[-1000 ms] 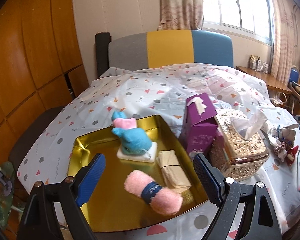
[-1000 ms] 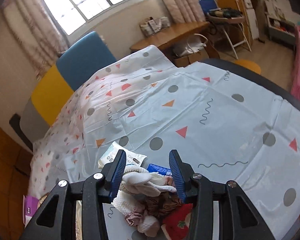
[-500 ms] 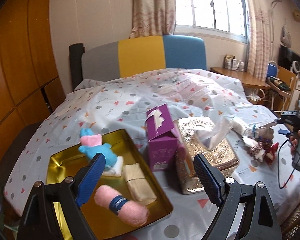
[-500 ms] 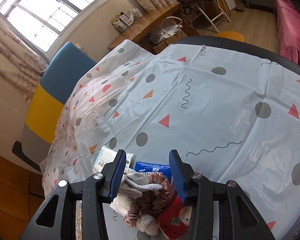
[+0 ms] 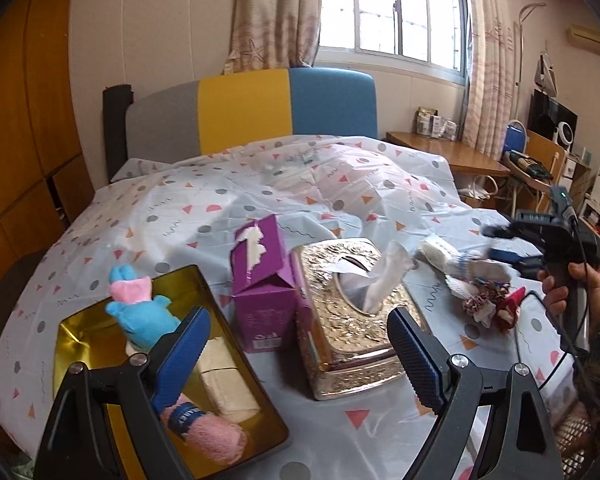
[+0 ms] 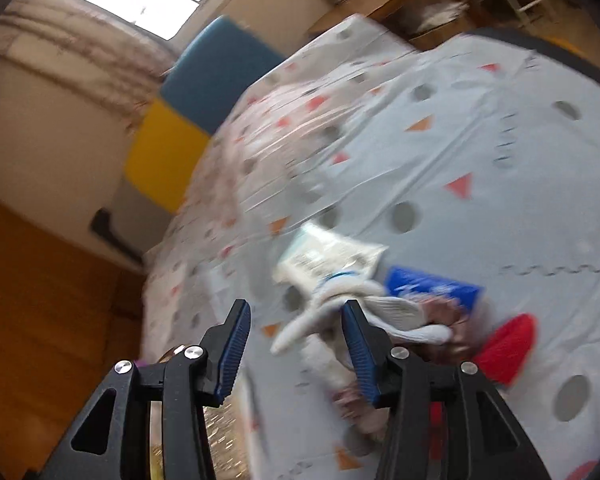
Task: Organize soft objects
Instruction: 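Grasp the gray knit glove with the right gripper and lift it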
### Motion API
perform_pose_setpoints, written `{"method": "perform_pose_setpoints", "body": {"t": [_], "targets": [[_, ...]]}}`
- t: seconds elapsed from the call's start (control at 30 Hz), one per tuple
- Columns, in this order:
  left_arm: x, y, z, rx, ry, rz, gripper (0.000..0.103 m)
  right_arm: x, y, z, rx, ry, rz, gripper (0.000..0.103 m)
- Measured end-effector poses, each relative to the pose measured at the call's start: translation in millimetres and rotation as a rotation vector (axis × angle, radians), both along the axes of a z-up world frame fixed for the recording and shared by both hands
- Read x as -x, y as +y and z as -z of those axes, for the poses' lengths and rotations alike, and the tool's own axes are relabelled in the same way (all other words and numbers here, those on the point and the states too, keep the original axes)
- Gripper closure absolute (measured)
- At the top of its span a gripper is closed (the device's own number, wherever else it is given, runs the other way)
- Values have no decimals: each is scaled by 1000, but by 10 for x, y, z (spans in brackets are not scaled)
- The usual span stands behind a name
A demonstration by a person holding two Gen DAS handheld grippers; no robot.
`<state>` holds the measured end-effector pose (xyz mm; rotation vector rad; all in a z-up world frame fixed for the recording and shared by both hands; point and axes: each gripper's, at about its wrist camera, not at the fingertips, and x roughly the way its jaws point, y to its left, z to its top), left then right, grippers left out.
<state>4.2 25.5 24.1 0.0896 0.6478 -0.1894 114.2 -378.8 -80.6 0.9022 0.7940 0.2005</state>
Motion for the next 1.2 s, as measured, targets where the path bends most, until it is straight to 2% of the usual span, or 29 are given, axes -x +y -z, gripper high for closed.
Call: {"method": "perform_pose_setpoints", "body": {"t": [0.07, 0.1, 0.2, 0.37, 0.47, 0.53, 0.6, 0.7, 0.77, 0.83, 0.87, 0.9, 0.97, 1.07, 1.2], "targets": [[-14, -53, -5, 10, 11, 22, 12, -70, 206, -35, -107, -51, -154, 54], [-23, -77, -11, 13, 13, 34, 12, -61, 282, -95, -103, -78, -185, 54], [-49, -203, -21, 13, 20, 71, 13, 32, 260, -213, -39, -119, -118, 54], [-119, -481, -25, 5, 34, 134, 13, 118, -64, -117, 32, -29, 105, 54], [-132, -614, 12, 0, 45, 154, 13, 94, -174, -55, 48, 23, 146, 54], [-139, -659, 50, 6, 59, 162, 13, 83, -155, -75, 97, 26, 144, 54], [-139, -711, 93, 8, 76, 175, 13, 32, -17, -149, 233, 29, 110, 50], [-149, -763, 133, 3, 89, 189, 13, -95, 345, -150, 574, 88, 36, 48], [-151, -783, 136, 10, 91, 199, 13, -199, 595, 8, 776, 160, -42, 48], [-165, -816, 142, 6, 95, 209, 13, -248, 721, 157, 854, 203, -100, 48], [-173, -837, 140, 6, 97, 215, 13, -247, 740, 192, 874, 212, -102, 62], [-181, -858, 136, 6, 97, 220, 13, -239, 740, 196, 882, 213, -106, 69], [-204, -928, 114, 7, 100, 239, 13, -187, 639, 141, 845, 204, -70, 74], [-242, -1079, 80, 10, 91, 290, 13, -52, 364, -96, 683, 107, 34, 75], [-417, -1352, 119, 19, 147, 324, 13, 112, 29, -264, 521, 24, 165, 75]]}}
